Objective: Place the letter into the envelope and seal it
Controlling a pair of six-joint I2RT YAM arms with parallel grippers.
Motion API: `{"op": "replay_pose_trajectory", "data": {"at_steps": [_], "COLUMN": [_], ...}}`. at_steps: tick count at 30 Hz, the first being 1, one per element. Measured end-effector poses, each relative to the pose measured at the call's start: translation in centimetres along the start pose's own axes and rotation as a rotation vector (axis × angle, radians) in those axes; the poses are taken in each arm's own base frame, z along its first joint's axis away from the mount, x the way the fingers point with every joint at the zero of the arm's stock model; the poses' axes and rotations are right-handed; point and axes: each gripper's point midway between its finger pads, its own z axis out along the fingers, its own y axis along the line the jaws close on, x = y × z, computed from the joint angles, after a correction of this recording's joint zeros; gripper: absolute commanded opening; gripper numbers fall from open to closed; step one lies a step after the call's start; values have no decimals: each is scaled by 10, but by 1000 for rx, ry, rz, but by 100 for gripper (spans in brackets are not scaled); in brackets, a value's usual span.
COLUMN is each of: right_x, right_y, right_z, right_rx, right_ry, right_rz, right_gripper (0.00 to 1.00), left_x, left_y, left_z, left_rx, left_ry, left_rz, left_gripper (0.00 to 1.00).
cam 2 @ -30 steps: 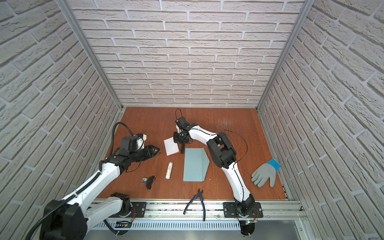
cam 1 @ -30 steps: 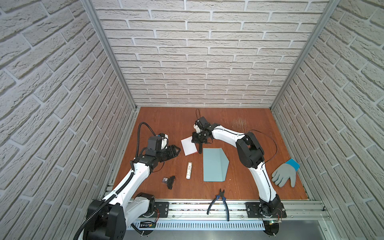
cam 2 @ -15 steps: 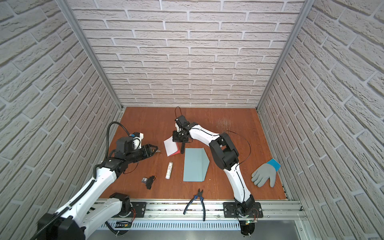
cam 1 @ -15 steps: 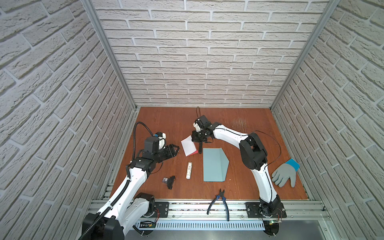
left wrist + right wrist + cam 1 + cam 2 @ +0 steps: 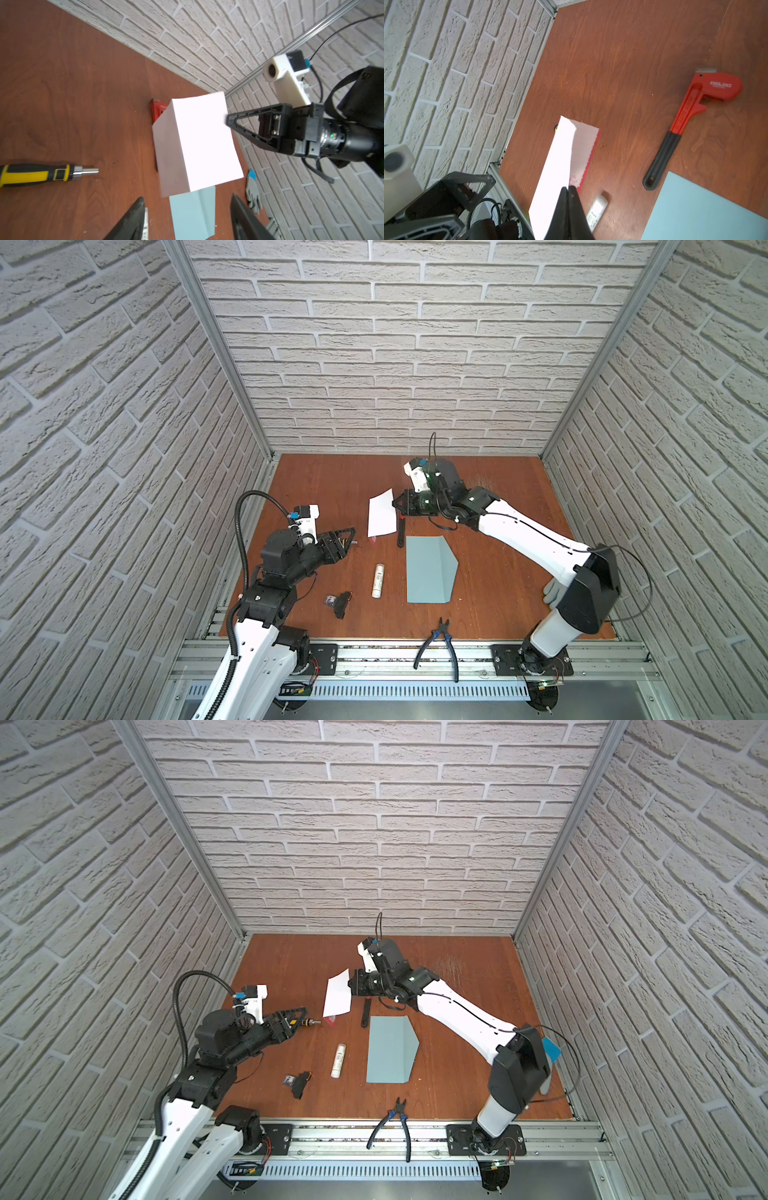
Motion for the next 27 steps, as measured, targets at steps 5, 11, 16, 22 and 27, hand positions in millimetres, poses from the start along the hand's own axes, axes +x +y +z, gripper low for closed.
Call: {"op": "replay_pose_trajectory", "data": {"at_steps": [5,11,16,22,27], "right_x": [25,47,52,53,55], "right_y": [-5,-14,-13,-9,-7], "right_z": [-28,-48,-62,-74,-77], "right_rx": [-8,-10,-25,-47,-60], "right_ry": [-2,-1,-14,-31,-30], "right_rz": [19,49,66,77,88], "right_gripper": [6,6,6,6,6], "left_x": [5,18,42,62,66], "left_y": [-6,-15,-27,-31,-40], "left_z": [8,23,47,77,94], "left_rx": [91,176,231,260,317], "left_ry": [-3,31,106,167,173], "left_rz": [-68,-125,-131,-163,-186], "left_gripper": [73,74,74,74,74]}}
